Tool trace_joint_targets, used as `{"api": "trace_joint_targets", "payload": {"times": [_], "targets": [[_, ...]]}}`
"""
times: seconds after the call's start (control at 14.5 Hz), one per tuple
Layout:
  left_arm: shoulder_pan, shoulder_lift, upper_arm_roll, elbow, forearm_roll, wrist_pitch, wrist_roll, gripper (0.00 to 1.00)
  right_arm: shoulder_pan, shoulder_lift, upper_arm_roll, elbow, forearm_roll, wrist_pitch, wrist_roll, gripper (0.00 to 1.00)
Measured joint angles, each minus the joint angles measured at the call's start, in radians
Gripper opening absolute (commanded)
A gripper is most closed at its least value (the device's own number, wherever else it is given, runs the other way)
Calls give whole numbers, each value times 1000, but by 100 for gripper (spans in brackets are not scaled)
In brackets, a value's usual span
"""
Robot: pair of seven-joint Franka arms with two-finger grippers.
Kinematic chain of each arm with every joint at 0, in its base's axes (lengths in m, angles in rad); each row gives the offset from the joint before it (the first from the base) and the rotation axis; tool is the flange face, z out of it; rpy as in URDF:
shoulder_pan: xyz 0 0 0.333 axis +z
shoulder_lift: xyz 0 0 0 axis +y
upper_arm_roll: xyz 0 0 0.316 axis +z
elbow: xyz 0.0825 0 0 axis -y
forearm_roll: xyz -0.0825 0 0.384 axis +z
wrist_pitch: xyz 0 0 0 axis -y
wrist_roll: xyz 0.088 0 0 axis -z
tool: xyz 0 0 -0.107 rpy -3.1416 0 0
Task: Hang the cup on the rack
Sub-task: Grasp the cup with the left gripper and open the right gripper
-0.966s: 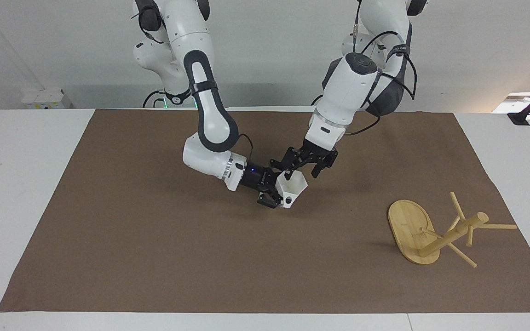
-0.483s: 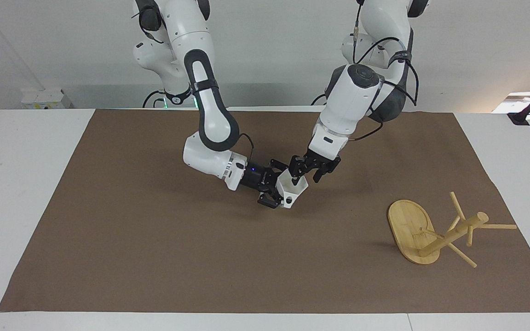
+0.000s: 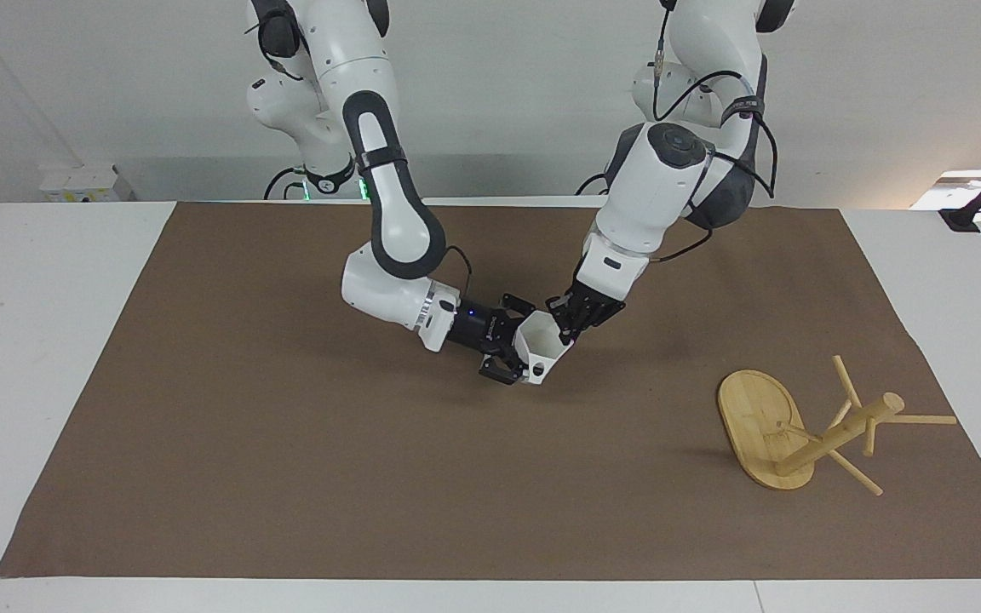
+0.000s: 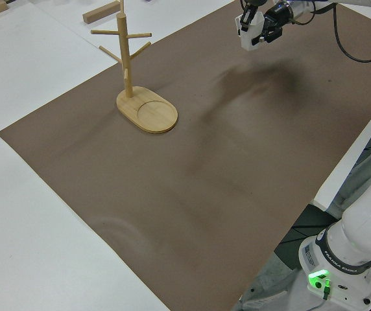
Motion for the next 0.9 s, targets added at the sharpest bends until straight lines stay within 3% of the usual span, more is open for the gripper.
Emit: {"api": "trace_joint_targets", "payload": {"times": [0.07, 0.62, 0.76, 0.9], "targets": [[1, 0, 0, -1, 0, 0, 0, 0, 0, 0, 1, 0, 0, 3, -3, 100], [19, 1, 6, -4, 1, 21, -11, 0, -24, -51, -10, -20, 30, -1, -5, 100], [47, -3, 19, -4, 2, 23, -31, 0, -80, -83, -13, -48, -46, -35, -12, 100], [100, -24, 26, -14, 2, 34, -51, 0, -196, -105, -18, -58, -223, -148, -13, 100]]}}
